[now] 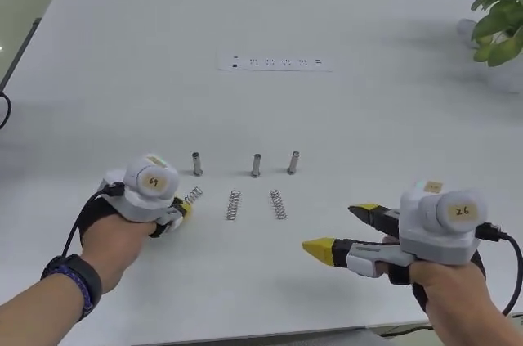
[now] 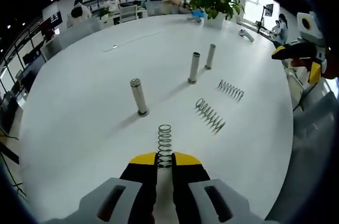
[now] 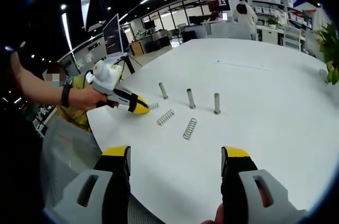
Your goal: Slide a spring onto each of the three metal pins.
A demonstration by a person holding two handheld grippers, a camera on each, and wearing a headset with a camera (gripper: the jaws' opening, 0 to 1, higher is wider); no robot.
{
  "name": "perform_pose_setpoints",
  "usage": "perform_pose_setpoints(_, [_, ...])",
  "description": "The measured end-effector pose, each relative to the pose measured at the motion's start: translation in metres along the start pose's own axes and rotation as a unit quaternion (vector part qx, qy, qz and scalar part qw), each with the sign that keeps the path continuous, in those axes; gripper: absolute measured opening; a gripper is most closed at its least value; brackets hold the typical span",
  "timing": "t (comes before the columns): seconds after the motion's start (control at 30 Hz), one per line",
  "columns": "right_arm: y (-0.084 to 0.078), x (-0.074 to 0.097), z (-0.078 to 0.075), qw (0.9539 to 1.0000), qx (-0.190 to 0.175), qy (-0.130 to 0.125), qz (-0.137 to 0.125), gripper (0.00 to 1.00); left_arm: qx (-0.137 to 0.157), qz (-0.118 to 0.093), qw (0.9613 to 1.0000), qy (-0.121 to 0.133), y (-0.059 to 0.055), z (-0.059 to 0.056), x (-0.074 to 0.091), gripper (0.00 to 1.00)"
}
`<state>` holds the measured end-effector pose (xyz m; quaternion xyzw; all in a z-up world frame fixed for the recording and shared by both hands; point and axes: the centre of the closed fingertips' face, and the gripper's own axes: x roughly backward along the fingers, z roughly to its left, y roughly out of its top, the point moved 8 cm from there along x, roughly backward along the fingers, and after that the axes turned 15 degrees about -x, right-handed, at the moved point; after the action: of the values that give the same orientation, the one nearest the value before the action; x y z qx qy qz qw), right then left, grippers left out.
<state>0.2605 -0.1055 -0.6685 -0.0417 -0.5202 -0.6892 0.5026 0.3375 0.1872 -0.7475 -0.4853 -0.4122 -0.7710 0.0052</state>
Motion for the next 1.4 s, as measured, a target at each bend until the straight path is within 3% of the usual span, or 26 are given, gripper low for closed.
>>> perform_pose_setpoints(0.3, [-0.003, -0.002, 0.002, 1.0, -0.003, 0.007, 0.002, 0.67, -0.001, 0.0, 0.9999, -0.011, -0.007, -0.001, 0.006, 0.02])
perform_pose_setpoints(0.8, [-0.011, -0.012, 0.013, 0.9996, 0.0, 0.023, 0.017, 0.66, -0.001, -0.018, 0.9998, -0.007, -0.011, -0.001, 0.029, 0.02])
perform_pose_setpoints(1.2, [-0.007, -0.022, 0.022, 0.9989, -0.008, 0.043, 0.017, 0.65, 0.012, -0.043, 0.999, -0.007, -0.007, -0.003, 0.046, 0.02])
perform_pose_setpoints(1.4, [-0.004, -0.028, 0.029, 0.9984, -0.003, 0.053, 0.019, 0.64, 0.019, -0.055, 0.9983, -0.007, -0.003, -0.011, 0.054, 0.02])
